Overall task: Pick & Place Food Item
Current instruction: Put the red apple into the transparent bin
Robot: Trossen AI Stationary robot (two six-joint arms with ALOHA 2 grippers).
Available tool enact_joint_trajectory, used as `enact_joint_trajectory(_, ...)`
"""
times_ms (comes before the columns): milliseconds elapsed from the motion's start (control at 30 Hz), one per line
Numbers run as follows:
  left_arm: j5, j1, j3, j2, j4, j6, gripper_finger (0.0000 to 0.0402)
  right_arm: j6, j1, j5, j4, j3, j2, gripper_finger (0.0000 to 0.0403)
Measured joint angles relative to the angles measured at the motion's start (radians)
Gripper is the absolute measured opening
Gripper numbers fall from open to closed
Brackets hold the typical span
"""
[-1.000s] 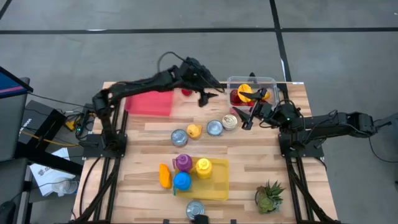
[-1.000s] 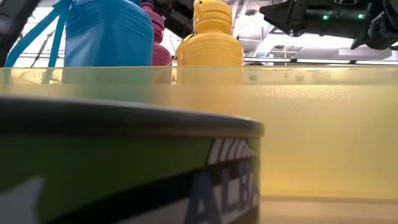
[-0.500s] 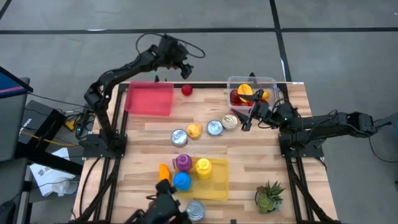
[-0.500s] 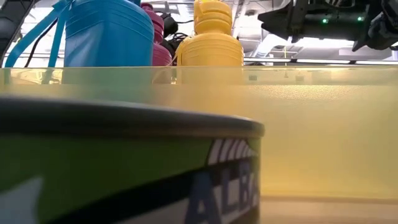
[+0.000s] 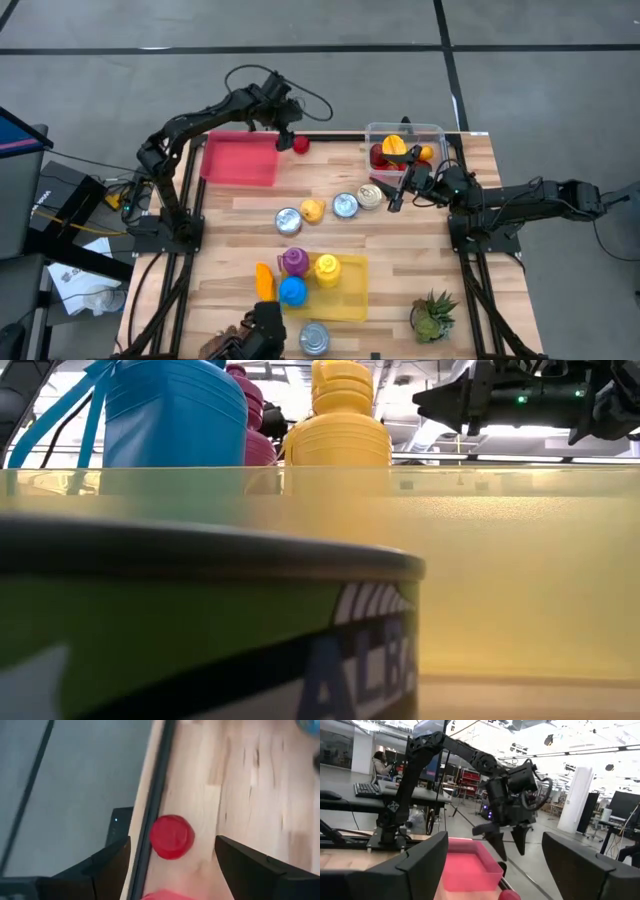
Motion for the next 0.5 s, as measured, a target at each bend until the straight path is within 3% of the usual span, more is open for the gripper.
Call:
enact_joint_trajectory(167,-0.005,0.000,-0.059,0.000,0.013,0.223,0.0282,0.009,0.000,0.000,-0.023,0.000,0.000,0.0312)
enact_joint_trajectory(400,-0.004,0.020,-0.119,0.000,0.052,0.313,0.0282,0.011,0.000,-0.004,-0.044,0.000,0.000,0.0312)
enact_joint_trajectory(500,0.041,0.024,-0.131,0.000,0.079,0.336,0.0282,0.011,0.000,-0.004,-0.054,0.000,0.000,0.0312)
